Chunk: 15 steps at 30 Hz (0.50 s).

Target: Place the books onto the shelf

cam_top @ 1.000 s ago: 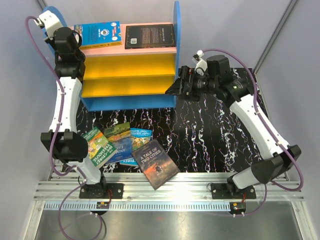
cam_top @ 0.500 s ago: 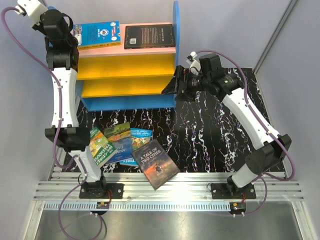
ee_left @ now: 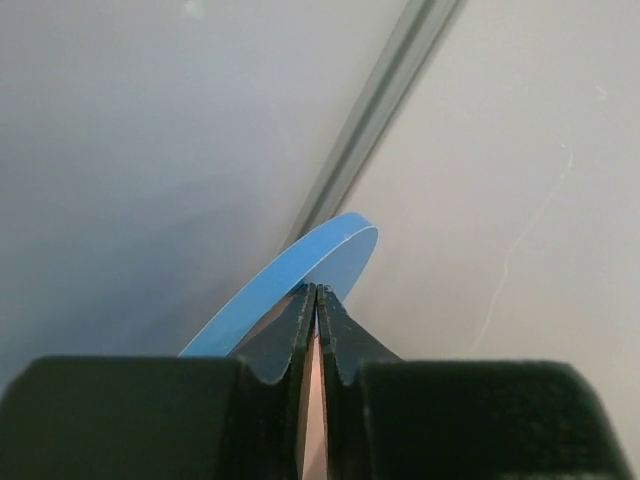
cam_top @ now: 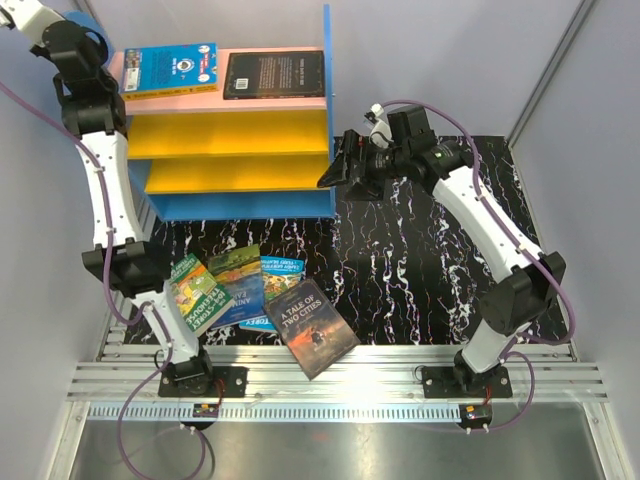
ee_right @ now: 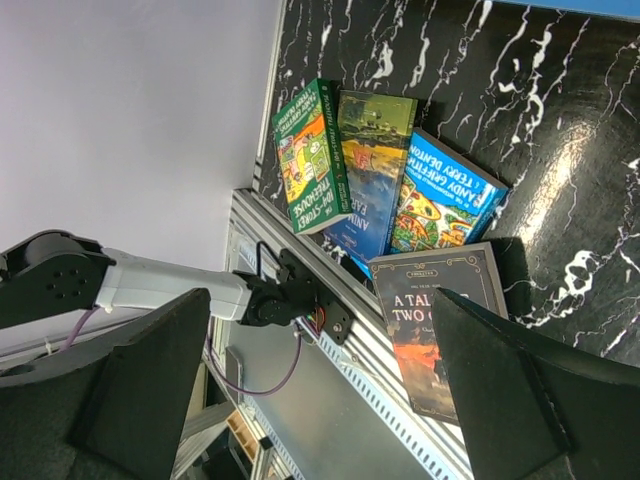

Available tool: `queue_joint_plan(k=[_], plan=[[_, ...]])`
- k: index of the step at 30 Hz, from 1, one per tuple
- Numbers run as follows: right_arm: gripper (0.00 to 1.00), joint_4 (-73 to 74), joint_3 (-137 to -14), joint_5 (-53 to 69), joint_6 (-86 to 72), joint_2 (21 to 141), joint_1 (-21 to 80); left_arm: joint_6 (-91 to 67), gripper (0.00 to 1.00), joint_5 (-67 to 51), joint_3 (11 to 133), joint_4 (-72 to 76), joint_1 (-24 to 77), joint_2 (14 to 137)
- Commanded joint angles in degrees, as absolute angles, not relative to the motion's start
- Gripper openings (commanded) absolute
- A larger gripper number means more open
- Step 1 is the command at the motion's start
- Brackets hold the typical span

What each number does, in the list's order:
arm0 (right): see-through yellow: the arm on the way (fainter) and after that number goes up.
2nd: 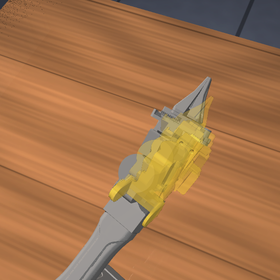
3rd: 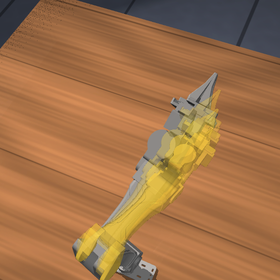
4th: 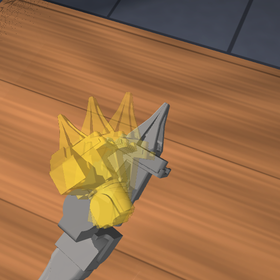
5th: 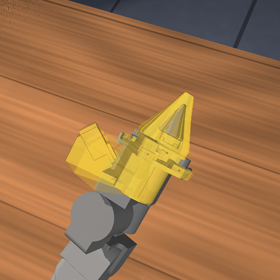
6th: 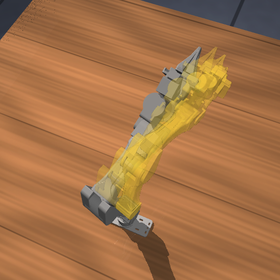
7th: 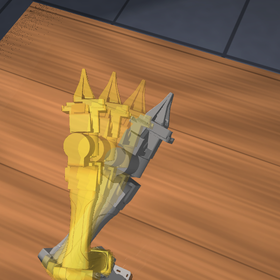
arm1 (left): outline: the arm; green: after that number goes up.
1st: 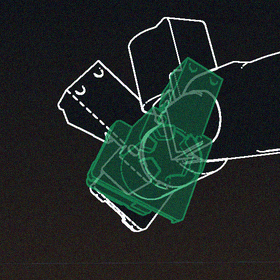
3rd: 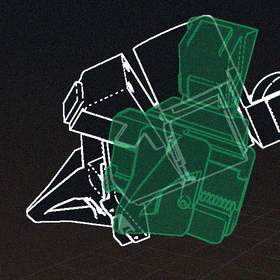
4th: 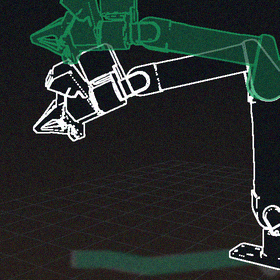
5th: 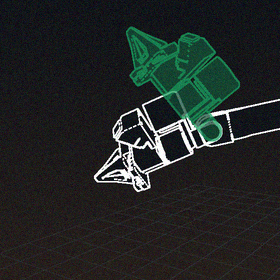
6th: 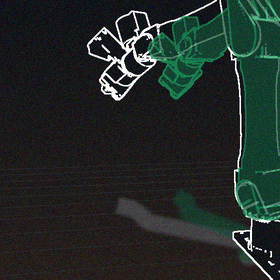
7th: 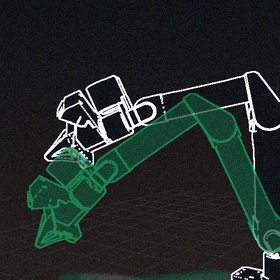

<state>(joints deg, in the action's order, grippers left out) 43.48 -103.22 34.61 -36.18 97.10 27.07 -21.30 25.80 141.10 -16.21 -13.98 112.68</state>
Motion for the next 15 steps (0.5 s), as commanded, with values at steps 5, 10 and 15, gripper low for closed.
queue_joint_plan(k=[5,10,15], plan=[[1.00,45.96,-106.35,33.76,-32.88,96.24,27.33,-19.33,0.36,36.13,139.78,-10.29,-24.61,113.22],[1.00,45.10,-104.34,31.73,-31.99,95.36,27.33,-22.14,0.99,32.09,134.39,-12.02,-24.35,109.26],[1.00,40.00,-103.80,32.52,-34.19,96.85,27.33,-22.86,0.99,26.56,134.21,-11.79,-18.74,105.47]])
